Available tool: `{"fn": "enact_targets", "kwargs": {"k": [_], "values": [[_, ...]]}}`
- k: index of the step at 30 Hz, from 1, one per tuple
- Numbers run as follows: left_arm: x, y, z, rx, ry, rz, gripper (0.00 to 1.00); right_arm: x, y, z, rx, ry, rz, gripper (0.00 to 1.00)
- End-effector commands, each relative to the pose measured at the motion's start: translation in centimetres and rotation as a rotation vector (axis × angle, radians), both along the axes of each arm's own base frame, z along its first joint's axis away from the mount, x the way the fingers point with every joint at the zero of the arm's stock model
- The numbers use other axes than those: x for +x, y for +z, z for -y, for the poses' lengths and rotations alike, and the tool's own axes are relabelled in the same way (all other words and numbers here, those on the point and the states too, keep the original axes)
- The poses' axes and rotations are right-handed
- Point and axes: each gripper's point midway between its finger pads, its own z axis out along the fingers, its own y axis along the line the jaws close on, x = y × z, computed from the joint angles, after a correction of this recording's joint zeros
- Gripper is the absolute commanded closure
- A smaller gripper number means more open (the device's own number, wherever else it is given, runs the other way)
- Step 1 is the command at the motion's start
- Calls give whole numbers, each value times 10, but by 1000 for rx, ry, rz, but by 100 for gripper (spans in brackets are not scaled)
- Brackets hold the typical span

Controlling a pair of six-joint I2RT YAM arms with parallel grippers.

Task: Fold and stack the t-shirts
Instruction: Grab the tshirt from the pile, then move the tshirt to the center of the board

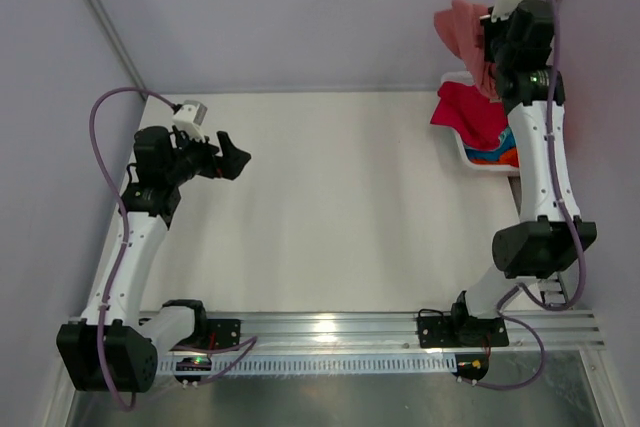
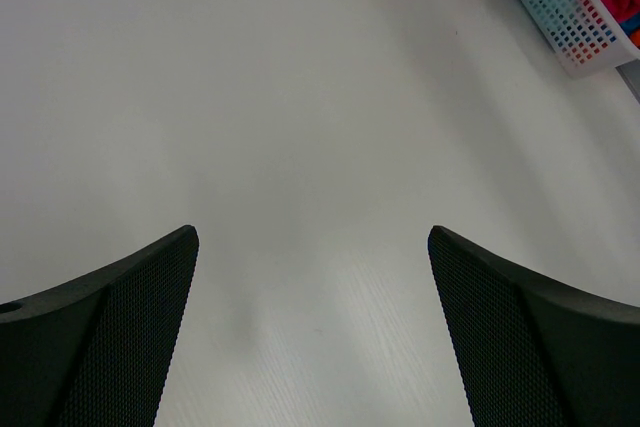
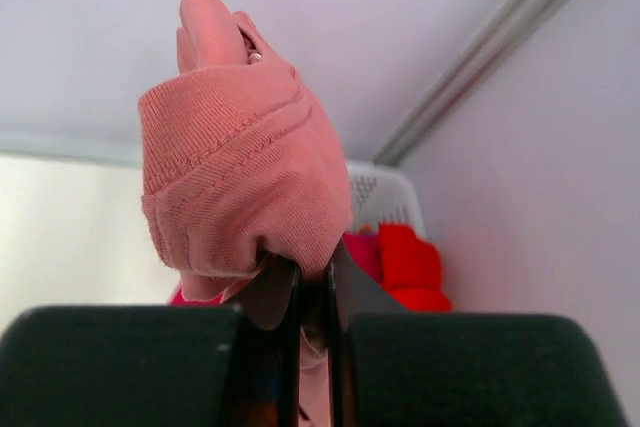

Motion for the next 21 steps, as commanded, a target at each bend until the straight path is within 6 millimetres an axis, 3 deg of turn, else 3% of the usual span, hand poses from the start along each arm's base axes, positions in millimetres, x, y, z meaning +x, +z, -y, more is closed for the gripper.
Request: {"fn": "enact_targets", "kwargs": {"k": [1,3,5,8,9,14,15,16,17,20,21], "values": [[3,12,1,-12,-9,50,1,-56,119,-36,59,169,263,97],[4,13,1,-12,-7,51,1,-74,129,-61,100,291,269,97],[4,11,2,-18,-11,46,1,-100,139,-106,137,458,263,97],[3,12,7,-30,-38,47,1,-127,126,-149,125,592,182,97],[3,13,7,-38,-38,43,1,-136,113,-177,128,669,138,97],[0,14,8,-32,-45,48,1,-194,52,-255,244,1044,-90,97],[0,14,8,-29,-45,48,1,-199,23,-265,268,1093,-174,97],[0,16,7,-25,-43,58,1,-209,6,-278,278,1146,-229,97],[0,17,6,-21,-41,61,1,-213,-24,-285,284,1175,-313,97],[2,22,3,5,-29,77,1,-220,-76,-295,232,1210,-446,97],[2,20,0,18,-22,67,1,-220,-102,-294,240,1199,-518,97]]}}
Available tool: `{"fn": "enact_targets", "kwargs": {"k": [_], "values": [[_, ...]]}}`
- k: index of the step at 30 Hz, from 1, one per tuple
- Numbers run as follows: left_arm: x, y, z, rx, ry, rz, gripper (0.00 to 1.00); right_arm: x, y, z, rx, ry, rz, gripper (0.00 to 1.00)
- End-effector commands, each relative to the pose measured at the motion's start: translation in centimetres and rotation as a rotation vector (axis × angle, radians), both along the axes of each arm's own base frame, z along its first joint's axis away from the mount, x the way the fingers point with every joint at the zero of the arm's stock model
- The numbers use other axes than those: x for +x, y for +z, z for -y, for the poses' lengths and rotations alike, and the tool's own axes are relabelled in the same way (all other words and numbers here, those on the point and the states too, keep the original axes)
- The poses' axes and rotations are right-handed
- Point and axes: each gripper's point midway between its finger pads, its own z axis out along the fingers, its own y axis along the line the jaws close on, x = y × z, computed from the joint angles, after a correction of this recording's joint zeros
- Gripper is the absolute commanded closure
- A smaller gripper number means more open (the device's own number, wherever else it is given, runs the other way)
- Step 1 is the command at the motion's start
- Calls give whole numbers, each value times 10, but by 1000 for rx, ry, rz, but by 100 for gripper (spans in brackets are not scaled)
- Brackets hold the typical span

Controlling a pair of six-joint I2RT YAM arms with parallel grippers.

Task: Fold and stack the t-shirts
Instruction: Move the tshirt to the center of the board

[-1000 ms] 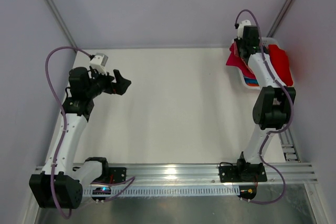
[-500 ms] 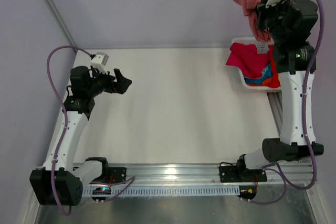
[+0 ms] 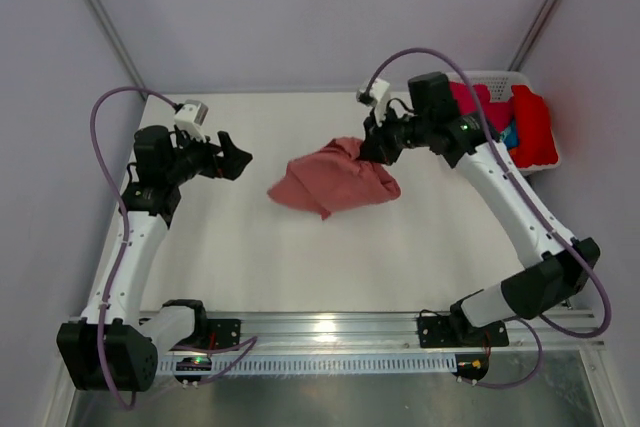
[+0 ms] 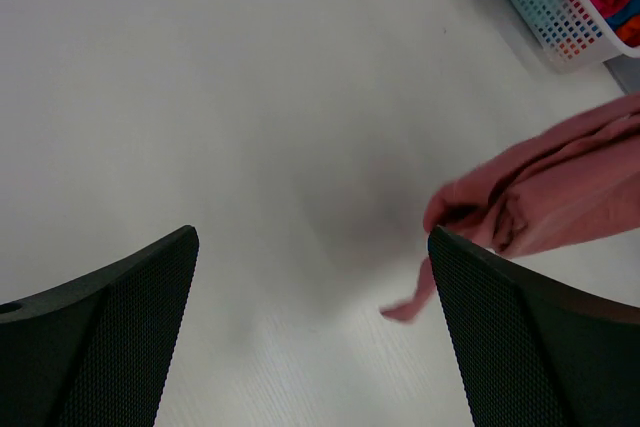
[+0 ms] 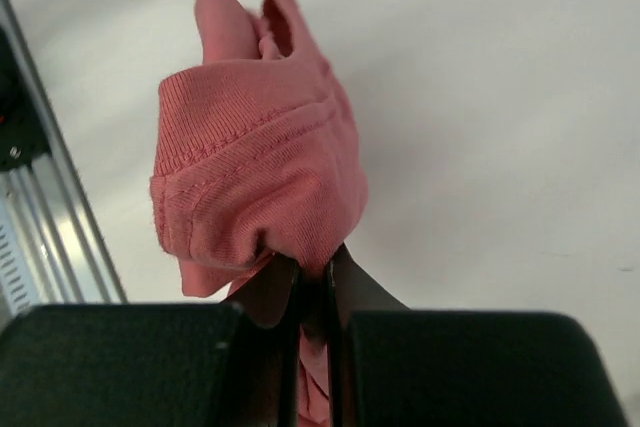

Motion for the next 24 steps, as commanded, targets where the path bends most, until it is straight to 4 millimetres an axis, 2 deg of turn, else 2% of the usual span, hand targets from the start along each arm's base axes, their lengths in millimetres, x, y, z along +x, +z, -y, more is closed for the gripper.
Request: {"fn": "enact_targets", "kwargs": {"k": [1,2,3,4,5,7,9,11,15,16,17,19,20,21,22,23,24], "values": [[4,26,-7,45,16,77,1,-19,-48,-9,-48,108,-108,97],[7,27,-11,65,40,82,1,-20,-70,-6,-75,103,-149,97],[7,27,-13,69,50,71,1,-16,-83,-3,-102,83,-159,97],[8,35,-13,68,49,83,1,-11,-91,-2,-116,72,-146,97],[9,35,-13,70,48,77,1,-12,-110,1,-139,58,-172,97],[10,35,-9,61,25,63,1,-5,-130,7,-189,35,-176,97],[8,32,-4,41,-2,47,1,-8,-149,10,-219,41,-206,97],[9,27,-3,35,-5,38,1,-4,-156,10,-233,24,-214,97],[11,23,-5,36,9,42,1,24,-142,-6,-233,-57,-153,97],[11,23,-5,34,13,39,1,24,-137,-16,-239,-50,-142,97],[12,23,-6,33,17,40,1,38,-130,-24,-256,-75,-111,97],[13,21,-6,18,34,26,1,42,-128,-46,-278,-79,-83,97],[15,19,-7,14,43,20,1,49,-119,-55,-277,-93,-49,97],[16,18,-8,11,47,15,1,60,-138,-58,-344,-129,-49,97],[16,17,-8,14,50,11,1,57,-143,-70,-374,-116,-42,97],[16,15,-10,19,57,8,1,65,-134,-78,-376,-121,-12,97],[16,13,-11,28,61,6,1,70,-148,-84,-417,-129,-23,97]]}}
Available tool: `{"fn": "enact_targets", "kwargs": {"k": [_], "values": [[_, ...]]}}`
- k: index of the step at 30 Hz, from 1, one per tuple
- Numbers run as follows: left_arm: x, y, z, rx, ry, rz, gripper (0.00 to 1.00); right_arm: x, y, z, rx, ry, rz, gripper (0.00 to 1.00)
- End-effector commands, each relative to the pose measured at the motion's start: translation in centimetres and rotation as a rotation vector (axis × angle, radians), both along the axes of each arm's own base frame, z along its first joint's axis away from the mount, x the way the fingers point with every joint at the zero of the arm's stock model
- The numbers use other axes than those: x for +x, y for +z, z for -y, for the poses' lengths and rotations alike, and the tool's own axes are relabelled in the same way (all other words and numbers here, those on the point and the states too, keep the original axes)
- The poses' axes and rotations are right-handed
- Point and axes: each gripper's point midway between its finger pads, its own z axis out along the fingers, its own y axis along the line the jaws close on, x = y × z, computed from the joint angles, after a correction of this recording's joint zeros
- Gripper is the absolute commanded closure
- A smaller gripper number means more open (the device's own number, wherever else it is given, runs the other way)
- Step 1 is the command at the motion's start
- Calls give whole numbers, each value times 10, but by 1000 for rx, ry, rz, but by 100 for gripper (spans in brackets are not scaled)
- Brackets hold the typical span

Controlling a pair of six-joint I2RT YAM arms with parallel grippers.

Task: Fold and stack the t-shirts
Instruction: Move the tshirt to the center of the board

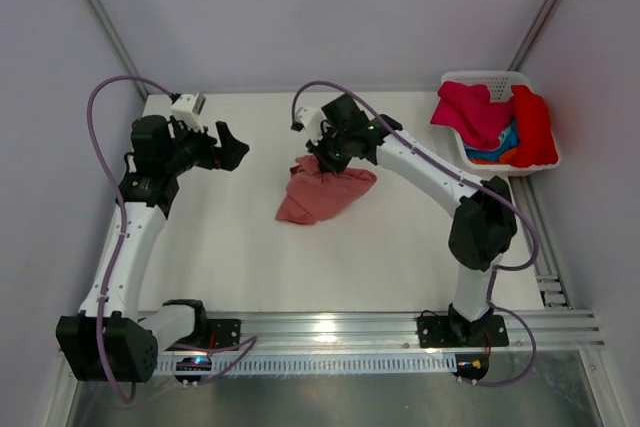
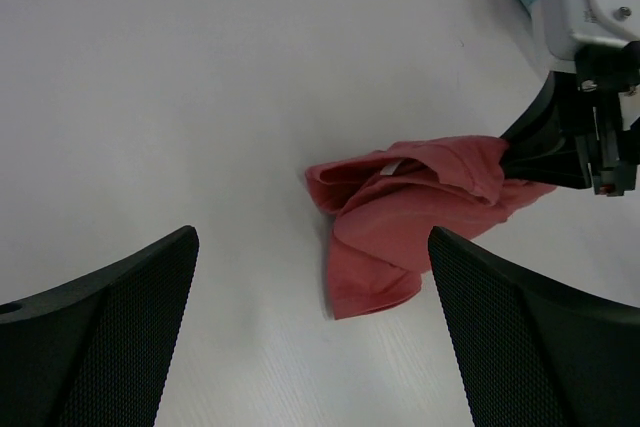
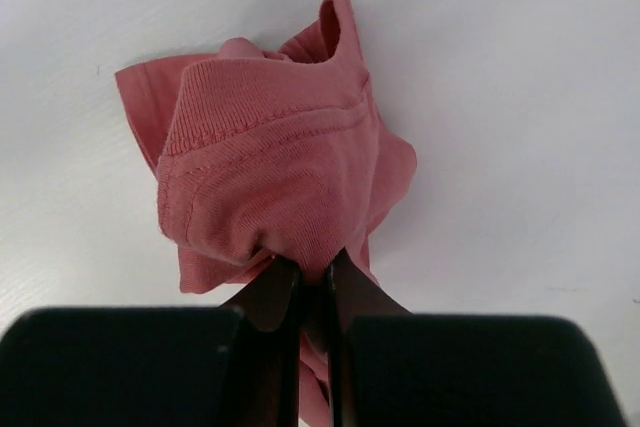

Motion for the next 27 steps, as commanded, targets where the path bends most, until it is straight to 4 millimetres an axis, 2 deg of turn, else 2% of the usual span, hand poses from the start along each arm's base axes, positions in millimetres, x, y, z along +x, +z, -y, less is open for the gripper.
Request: {"fn": "enact_targets", "kwargs": {"k": [1,2,3,4,6,7,9,12,16,18,19,20,21,22,23,24,25,26,27], "values": [[5,-2,-6,7,33,9,1,26,10,-24,-54,-62,106,97],[4,-1,-7,15,39,17,1,25,26,-39,-17,-39,125,97],[4,-2,-7,17,38,20,1,18,30,-51,22,0,106,97],[3,-2,-7,20,37,24,1,12,43,-61,69,17,106,97],[1,-2,-6,22,30,28,1,-16,66,-89,179,134,79,97],[1,-3,-6,22,28,29,1,-29,83,-93,221,174,85,97],[2,-3,-6,20,27,28,1,-64,93,-104,267,286,43,97],[2,-4,-5,19,21,25,1,-96,94,-107,292,390,5,97],[3,-6,-4,13,11,21,1,-134,115,-89,342,526,41,97],[4,-7,-2,7,7,14,1,-143,122,-80,336,567,68,97],[3,-7,-2,7,6,14,1,-147,117,-75,322,577,68,95],[3,-7,-2,9,7,13,1,-149,118,-66,297,595,110,62],[3,-6,-2,9,5,14,1,-149,115,-60,281,596,128,37],[2,-6,-3,13,7,13,1,-147,93,-51,225,566,117,28],[1,-5,-2,14,3,19,1,-148,89,-42,206,563,140,25],[2,-4,-3,17,7,22,1,-147,82,-38,191,551,151,11],[1,-3,-2,15,1,29,1,-150,56,-29,150,536,118,1],[1,-4,-2,14,1,29,1,-144,49,-25,129,508,141,1],[0,-4,-2,11,-1,29,1,-146,34,-17,100,494,129,1]]}}
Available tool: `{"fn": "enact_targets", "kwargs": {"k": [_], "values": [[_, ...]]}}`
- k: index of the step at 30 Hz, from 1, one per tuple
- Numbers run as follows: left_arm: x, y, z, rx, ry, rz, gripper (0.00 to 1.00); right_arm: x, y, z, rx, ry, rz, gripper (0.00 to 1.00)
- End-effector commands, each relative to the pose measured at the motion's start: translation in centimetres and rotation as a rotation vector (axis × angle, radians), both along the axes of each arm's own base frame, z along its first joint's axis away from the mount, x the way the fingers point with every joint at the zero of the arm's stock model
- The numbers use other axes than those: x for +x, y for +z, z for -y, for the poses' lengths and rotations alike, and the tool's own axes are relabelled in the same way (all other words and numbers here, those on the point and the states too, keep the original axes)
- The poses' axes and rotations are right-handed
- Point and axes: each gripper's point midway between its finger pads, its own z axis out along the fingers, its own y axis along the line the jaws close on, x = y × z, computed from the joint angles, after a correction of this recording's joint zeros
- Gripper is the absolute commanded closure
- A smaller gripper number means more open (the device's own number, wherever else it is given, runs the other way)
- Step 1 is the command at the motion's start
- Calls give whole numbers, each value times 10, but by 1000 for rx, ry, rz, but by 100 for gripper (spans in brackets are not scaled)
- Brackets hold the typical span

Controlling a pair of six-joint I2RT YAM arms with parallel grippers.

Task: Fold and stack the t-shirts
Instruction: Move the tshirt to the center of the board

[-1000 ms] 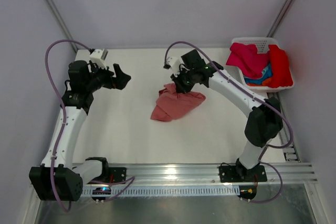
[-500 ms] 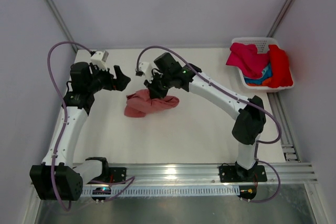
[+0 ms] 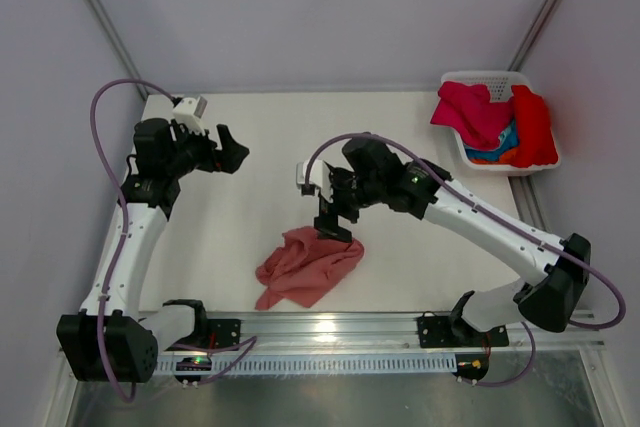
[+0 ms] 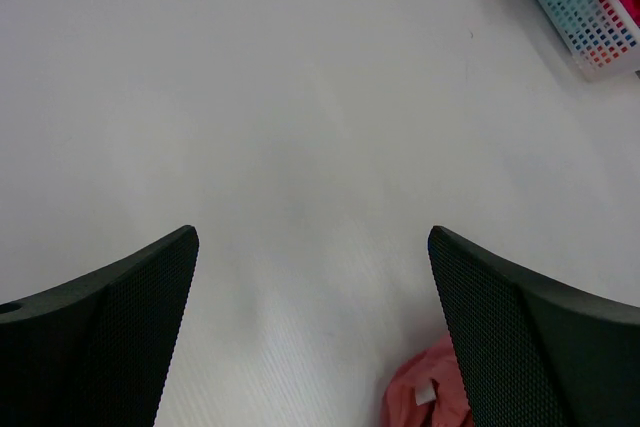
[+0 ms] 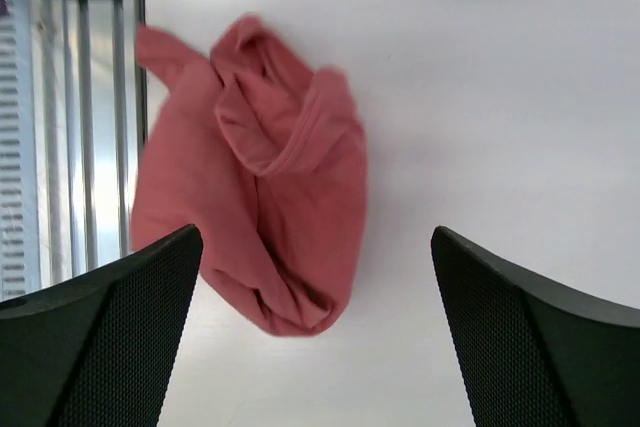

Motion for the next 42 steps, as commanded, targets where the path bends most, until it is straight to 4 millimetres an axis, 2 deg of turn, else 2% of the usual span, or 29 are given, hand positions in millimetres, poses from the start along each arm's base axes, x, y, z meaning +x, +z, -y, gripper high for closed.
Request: {"fn": "enact_targets", "kwargs": {"k": [1,4,7,13,15,16,17,18,19,20,21,22,23,24,25,26,28,29,31,32,33,34,36,37,38,39,41,42], "values": [[0,9,2,-6,-22,47,1,13,-46,18,-106,-58,47,1],[0,9,4,-14,-27,41,1,17,-63,26,-157,-94,49,1],[-1,8,6,-16,-44,35,1,14,-71,27,-176,-94,15,2],[-21,14,26,20,-250,29,3,9,-77,26,-186,-83,-19,2],[-23,6,29,64,-329,0,3,9,-79,29,-191,-90,-19,2],[-37,6,35,47,-395,-54,5,8,-84,32,-203,-99,-18,2],[-44,5,38,46,-443,-78,7,17,-82,37,-206,-146,23,3],[-48,-3,40,71,-512,-92,8,17,-94,46,-235,-172,31,3],[-58,5,46,53,-587,-86,10,21,-96,52,-242,-201,63,3],[-79,-6,47,37,-628,-180,10,39,-87,60,-228,-296,155,3],[-84,-11,46,68,-677,-165,10,40,-103,74,-266,-335,175,2],[-89,-18,46,71,-699,-191,10,48,-104,83,-280,-386,224,2],[-97,-25,45,73,-714,-230,10,65,-91,94,-265,-480,322,1],[-99,-31,43,100,-733,-225,10,67,-101,107,-297,-518,353,1],[-102,-43,41,130,-735,-257,11,77,-94,111,-270,-569,411,1],[-104,-49,40,152,-739,-270,12,86,-90,125,-289,-644,468,1],[-109,-62,45,183,-767,-295,14,92,-85,142,-274,-728,512,1],[-107,-69,44,219,-760,-298,14,97,-79,145,-237,-765,533,1],[-114,-81,53,245,-781,-322,15,105,-70,159,-190,-854,561,1],[-114,-88,51,288,-767,-328,15,107,-69,164,-175,-877,564,1],[-109,-93,52,323,-758,-309,15,107,-72,168,-171,-886,561,1],[-117,-103,59,350,-782,-322,16,108,-70,169,-146,-896,559,1],[-119,-119,63,407,-775,-327,16,116,-74,180,-130,-912,546,1],[-124,-123,72,426,-805,-321,16,120,-77,183,-138,-924,534,1],[-126,-128,74,435,-803,-339,16,124,-77,191,-152,-952,529,1],[-128,-136,76,452,-804,-353,17,129,-68,192,-142,-977,531,1],[-128,-144,87,465,-822,-348,17,130,-73,200,-171,-1015,496,1],[-128,-155,87,484,-808,-387,17,131,-72,202,-169,-1023,490,0]]}}
